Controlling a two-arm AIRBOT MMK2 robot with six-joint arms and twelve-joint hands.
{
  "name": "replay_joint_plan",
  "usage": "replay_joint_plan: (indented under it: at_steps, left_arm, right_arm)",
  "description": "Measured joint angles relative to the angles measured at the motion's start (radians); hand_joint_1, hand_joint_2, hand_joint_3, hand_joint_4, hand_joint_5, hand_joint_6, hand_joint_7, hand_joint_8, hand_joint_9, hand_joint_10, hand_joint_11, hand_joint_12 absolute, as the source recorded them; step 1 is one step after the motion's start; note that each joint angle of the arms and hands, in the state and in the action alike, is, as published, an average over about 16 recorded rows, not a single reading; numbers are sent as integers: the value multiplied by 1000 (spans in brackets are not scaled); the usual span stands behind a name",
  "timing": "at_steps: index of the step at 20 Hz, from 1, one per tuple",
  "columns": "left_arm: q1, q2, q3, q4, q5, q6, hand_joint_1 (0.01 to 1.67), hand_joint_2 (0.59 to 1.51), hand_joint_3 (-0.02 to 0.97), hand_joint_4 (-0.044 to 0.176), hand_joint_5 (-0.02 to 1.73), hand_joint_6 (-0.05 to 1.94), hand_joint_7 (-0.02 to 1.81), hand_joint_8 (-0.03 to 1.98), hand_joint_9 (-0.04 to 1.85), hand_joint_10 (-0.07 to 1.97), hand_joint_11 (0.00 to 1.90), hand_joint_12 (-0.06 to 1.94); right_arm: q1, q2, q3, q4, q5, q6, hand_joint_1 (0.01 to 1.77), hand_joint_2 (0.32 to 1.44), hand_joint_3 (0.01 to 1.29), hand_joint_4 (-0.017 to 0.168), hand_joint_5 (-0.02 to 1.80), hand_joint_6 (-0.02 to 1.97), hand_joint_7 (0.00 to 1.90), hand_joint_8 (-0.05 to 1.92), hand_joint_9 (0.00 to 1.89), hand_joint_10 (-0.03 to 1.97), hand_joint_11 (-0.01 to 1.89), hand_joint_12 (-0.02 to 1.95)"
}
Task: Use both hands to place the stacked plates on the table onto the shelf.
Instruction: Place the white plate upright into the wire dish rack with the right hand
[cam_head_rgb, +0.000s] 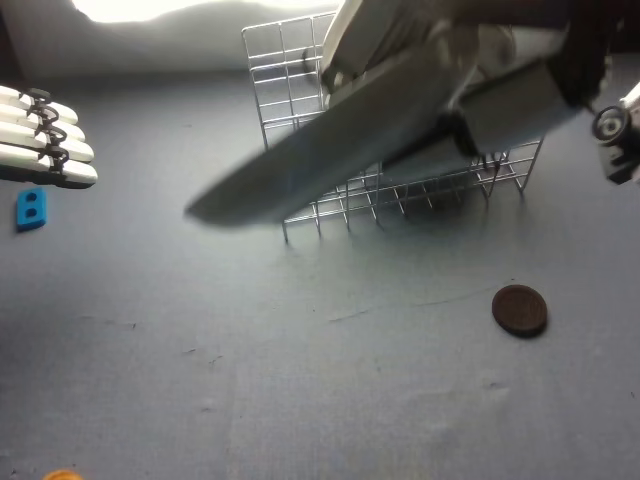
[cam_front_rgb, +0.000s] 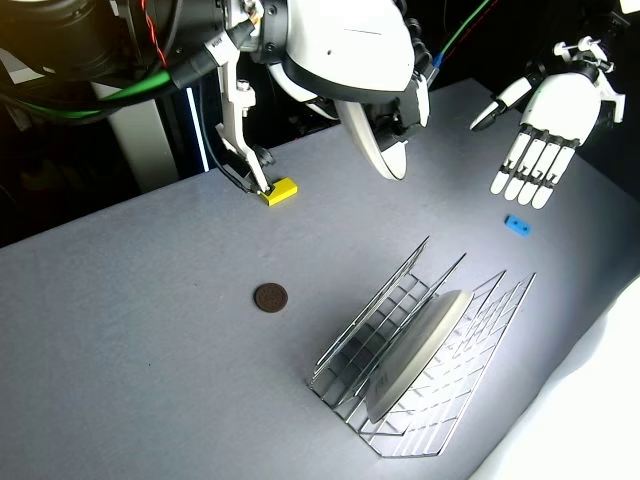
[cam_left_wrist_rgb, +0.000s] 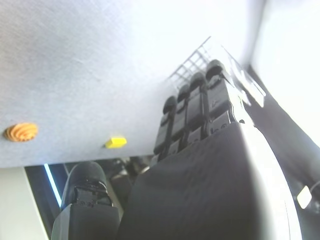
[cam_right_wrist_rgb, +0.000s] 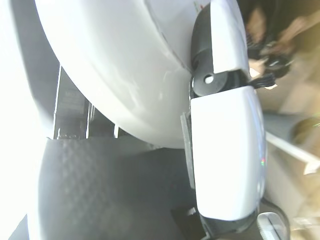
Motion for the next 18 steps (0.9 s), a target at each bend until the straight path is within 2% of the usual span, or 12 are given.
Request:
replay_joint_plan:
  at_steps: [7, 14, 18]
  left_arm:
    - [5, 0, -2, 1, 0, 0, 22, 1135, 15, -2, 21, 15, 19, -5, 22, 16, 16, -7]
    - [8, 0, -4, 2, 0, 0, 22, 1135, 15, -2, 21, 15, 19, -4, 23, 17, 15, -8]
    - [9, 0, -5, 3, 0, 0, 22, 1135, 15, -2, 21, 15, 19, -4, 23, 17, 16, -8]
  right_arm:
    - [45, -26, 105, -269, 53, 330, 1171, 980, 13, 25, 1056, 739, 1135, 704, 1306, 221, 881, 1271]
    - [87, -62, 194, -639, 115, 740, 1176, 979, 12, 21, 1060, 735, 1137, 699, 1299, 235, 881, 1254]
    - [108, -84, 223, -809, 106, 939, 1179, 979, 13, 20, 1061, 733, 1140, 693, 1297, 238, 874, 1249]
